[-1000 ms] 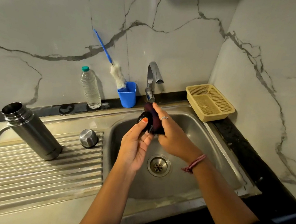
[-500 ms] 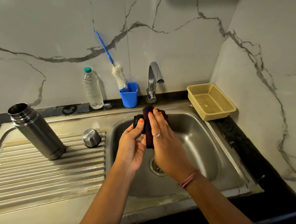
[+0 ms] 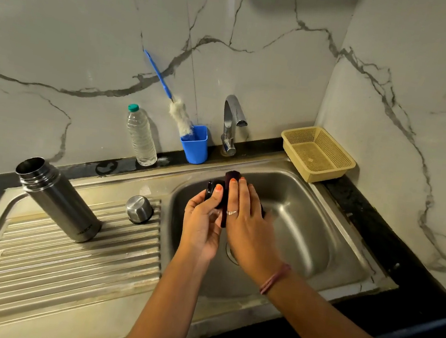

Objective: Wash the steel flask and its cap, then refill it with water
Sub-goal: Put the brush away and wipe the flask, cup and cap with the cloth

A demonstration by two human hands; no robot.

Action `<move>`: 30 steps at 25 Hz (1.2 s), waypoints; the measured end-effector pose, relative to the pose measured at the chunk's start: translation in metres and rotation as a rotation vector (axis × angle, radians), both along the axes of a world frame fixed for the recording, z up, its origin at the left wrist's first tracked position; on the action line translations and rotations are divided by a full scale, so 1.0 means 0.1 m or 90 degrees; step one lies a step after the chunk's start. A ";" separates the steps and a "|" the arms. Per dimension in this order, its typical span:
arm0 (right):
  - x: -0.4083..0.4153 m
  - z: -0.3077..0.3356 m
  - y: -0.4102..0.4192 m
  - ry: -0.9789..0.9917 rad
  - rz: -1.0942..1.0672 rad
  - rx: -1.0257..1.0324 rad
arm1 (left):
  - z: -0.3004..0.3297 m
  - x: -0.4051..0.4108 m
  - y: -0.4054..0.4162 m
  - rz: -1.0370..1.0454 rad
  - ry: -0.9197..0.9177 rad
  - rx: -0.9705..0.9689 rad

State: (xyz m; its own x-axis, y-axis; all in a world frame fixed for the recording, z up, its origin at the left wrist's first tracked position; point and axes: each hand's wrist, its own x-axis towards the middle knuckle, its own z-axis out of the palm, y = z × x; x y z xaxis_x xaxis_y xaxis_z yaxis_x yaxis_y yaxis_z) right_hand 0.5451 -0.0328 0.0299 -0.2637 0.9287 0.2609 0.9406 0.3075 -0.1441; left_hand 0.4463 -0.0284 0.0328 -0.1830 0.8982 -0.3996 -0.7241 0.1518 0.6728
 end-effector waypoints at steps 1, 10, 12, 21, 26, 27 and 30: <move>0.00 -0.03 -0.02 -0.004 0.004 -0.009 | -0.03 -0.01 0.00 -0.005 0.002 -0.012; 0.11 0.21 0.23 0.110 0.023 -0.066 | -0.01 0.01 0.00 -0.010 -0.040 0.069; 0.00 0.02 0.01 0.033 0.000 -0.042 | -0.03 0.01 0.03 -0.003 -0.023 0.057; 0.09 0.14 0.37 0.134 0.026 -0.132 | -0.11 -0.05 0.13 -0.056 -0.108 0.123; -0.01 -0.10 0.15 0.080 -0.012 -0.030 | -0.20 -0.09 0.15 -0.074 -0.110 0.110; 0.02 -0.06 0.20 0.104 0.002 -0.049 | -0.21 -0.10 0.14 -0.083 -0.117 0.106; 0.06 0.05 0.35 0.154 0.036 -0.110 | -0.20 -0.09 0.17 -0.107 -0.073 0.080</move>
State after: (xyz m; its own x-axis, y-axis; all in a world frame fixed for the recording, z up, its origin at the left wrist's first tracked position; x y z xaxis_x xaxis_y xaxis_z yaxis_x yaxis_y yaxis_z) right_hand 0.5509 0.0017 0.0348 -0.2655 0.9505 0.1613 0.8545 0.3095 -0.4171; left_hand 0.4375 -0.0115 0.0133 0.0137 0.9563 -0.2919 -0.7688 0.1968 0.6085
